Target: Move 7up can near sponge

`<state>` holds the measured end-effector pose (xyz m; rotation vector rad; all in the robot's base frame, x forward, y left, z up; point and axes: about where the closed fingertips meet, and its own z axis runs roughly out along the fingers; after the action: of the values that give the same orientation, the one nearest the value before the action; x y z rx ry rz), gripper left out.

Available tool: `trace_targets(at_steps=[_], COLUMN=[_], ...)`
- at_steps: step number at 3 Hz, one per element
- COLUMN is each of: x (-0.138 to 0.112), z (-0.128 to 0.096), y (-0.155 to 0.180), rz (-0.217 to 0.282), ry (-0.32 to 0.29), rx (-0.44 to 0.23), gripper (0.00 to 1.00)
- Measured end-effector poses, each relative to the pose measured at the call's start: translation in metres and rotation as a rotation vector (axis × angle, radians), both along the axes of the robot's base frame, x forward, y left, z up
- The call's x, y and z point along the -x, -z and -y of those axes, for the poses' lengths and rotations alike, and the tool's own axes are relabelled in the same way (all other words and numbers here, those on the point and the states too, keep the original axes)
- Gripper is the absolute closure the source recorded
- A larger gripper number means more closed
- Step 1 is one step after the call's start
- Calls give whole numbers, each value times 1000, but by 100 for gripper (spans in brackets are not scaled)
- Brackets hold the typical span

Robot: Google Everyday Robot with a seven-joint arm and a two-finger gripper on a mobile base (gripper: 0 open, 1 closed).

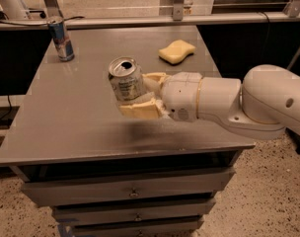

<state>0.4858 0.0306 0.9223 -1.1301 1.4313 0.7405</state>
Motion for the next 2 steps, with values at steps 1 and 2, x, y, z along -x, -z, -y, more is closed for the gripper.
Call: trace_targets(at_steps=[1, 2], x=[-5, -35], z=[5, 41], y=[-3, -5], rz=[2, 20], ry=[13, 88], rx=[13, 33], gripper=[100, 100])
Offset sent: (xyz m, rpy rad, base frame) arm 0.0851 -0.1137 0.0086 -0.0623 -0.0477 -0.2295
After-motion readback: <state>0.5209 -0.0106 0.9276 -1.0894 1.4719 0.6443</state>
